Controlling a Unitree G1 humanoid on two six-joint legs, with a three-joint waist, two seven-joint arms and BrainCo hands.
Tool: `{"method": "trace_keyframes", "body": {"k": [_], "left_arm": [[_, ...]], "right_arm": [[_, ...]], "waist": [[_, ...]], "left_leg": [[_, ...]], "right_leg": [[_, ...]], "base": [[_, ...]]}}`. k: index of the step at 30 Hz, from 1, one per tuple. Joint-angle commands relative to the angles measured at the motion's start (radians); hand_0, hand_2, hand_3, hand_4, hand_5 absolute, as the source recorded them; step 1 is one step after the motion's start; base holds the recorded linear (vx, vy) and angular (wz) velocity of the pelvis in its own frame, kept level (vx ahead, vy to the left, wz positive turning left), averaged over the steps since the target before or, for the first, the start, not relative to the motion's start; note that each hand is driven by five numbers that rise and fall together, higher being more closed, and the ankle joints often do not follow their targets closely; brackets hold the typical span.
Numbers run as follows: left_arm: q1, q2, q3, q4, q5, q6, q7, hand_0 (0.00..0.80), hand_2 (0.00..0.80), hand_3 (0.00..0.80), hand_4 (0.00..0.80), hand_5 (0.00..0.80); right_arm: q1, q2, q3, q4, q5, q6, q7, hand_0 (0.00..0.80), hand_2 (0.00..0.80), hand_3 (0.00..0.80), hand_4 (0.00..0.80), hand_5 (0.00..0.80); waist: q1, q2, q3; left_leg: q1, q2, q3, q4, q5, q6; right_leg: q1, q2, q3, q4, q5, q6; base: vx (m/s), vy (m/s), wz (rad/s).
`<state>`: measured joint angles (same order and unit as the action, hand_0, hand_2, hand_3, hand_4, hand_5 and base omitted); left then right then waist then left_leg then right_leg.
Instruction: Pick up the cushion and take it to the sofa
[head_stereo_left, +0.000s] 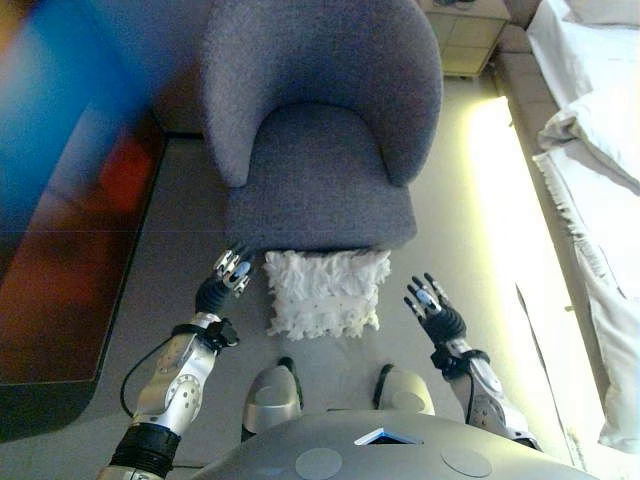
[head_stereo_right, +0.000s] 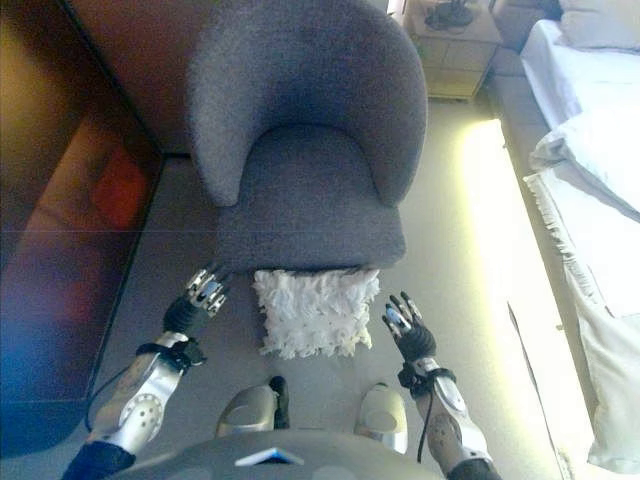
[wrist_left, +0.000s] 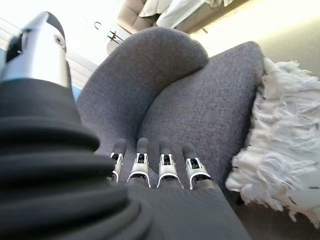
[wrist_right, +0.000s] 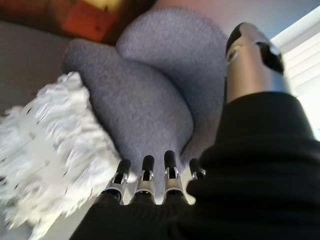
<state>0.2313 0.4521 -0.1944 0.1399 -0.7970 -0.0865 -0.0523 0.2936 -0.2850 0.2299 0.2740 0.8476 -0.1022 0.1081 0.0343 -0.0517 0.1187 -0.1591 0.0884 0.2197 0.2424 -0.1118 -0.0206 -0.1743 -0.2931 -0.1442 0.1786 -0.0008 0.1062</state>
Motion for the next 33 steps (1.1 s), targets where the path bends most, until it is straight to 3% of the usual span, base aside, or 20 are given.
{"method": "trace_keyframes", "body": {"k": [1,3,5,10,19,24,27,30,33], "left_arm": [[-0.050,0.021,0.012,-0.089,0.054,-0.081,0.014,0.000,0.000,0.000,0.000,0.000],[-0.056,0.020,0.009,-0.087,0.060,-0.081,0.022,0.000,0.000,0.000,0.000,0.000],[-0.049,0.012,0.012,-0.087,0.056,-0.064,0.035,0.000,0.000,0.000,0.000,0.000],[-0.011,-0.020,0.010,-0.068,0.063,-0.050,0.053,0.000,0.000,0.000,0.000,0.000],[0.001,-0.025,0.015,-0.062,0.131,-0.059,0.079,0.000,0.000,0.000,0.000,0.000],[-0.003,-0.027,0.011,-0.055,0.127,-0.050,0.081,0.000,0.000,0.000,0.000,0.000],[-0.024,-0.033,0.006,-0.052,0.102,-0.016,0.059,0.000,0.000,0.000,0.000,0.000],[-0.057,-0.037,-0.011,-0.029,0.127,-0.018,0.034,0.000,0.000,0.000,0.000,0.000],[-0.051,-0.031,-0.004,-0.051,0.124,-0.022,0.008,0.000,0.000,0.000,0.000,0.000]], "right_arm": [[-0.068,-0.022,0.001,-0.062,0.033,-0.044,0.025,0.000,0.000,0.000,0.000,0.000],[-0.074,-0.021,0.005,-0.059,0.017,-0.028,0.017,0.000,0.000,0.000,0.000,0.000],[-0.084,-0.021,0.010,-0.064,0.024,-0.013,0.005,0.000,0.000,0.000,0.000,0.000],[-0.063,-0.034,0.003,-0.067,0.001,-0.002,0.007,0.000,0.000,0.000,0.000,0.000],[-0.053,-0.063,0.007,-0.085,-0.087,-0.007,0.001,0.000,0.000,0.000,0.000,0.000],[-0.074,-0.083,0.009,-0.083,-0.108,0.000,0.009,0.000,0.000,0.000,0.000,0.000],[-0.095,-0.085,0.011,-0.080,-0.132,-0.023,-0.021,0.000,0.000,0.000,0.000,0.000],[-0.111,-0.075,0.001,-0.083,-0.106,-0.041,-0.038,0.000,0.000,0.000,0.000,0.000],[-0.090,-0.058,-0.014,-0.124,-0.030,-0.026,-0.009,0.000,0.000,0.000,0.000,0.000]], "waist": [[-0.045,-0.008,0.073],[-0.046,-0.014,0.071],[-0.036,-0.028,0.058],[-0.034,-0.034,0.021],[-0.049,0.005,-0.018],[-0.049,0.017,-0.015],[-0.045,0.043,-0.016],[-0.052,0.046,-0.024],[-0.059,0.046,-0.034]], "left_leg": [[-0.024,-0.007,-0.105,-0.054,0.032,-0.017],[-0.030,-0.002,-0.130,-0.048,0.026,-0.019],[-0.020,0.022,-0.130,-0.053,0.038,-0.032],[0.045,0.068,-0.132,-0.110,0.069,-0.060],[0.105,0.103,-0.152,-0.128,0.085,-0.091],[0.075,0.092,-0.185,-0.030,0.092,-0.112],[0.095,0.095,-0.162,-0.176,0.146,-0.118],[0.122,0.082,-0.145,-0.235,0.154,-0.109],[0.152,0.067,-0.130,-0.268,0.150,-0.096]], "right_leg": [[-0.036,-0.015,0.061,-0.042,0.138,0.090],[-0.019,-0.001,0.080,-0.071,0.122,0.098],[0.009,0.012,0.050,-0.086,0.109,0.100],[0.087,0.051,0.031,-0.120,0.053,0.100],[0.138,0.104,0.022,-0.094,-0.018,0.046],[0.160,0.125,0.029,-0.102,-0.019,0.025],[0.164,0.116,-0.002,-0.094,-0.030,0.038],[0.170,0.093,-0.041,-0.109,-0.009,0.057],[0.175,0.079,-0.048,-0.130,0.011,0.073]], "base": [[0.024,-0.201,0.13],[0.086,-0.225,0.43],[0.135,-0.234,0.29],[0.151,-0.110,0.02],[0.073,-0.072,0.13],[0.018,-0.014,0.16],[0.029,0.158,0.10],[0.000,0.106,0.05],[0.047,0.083,0.10]]}}
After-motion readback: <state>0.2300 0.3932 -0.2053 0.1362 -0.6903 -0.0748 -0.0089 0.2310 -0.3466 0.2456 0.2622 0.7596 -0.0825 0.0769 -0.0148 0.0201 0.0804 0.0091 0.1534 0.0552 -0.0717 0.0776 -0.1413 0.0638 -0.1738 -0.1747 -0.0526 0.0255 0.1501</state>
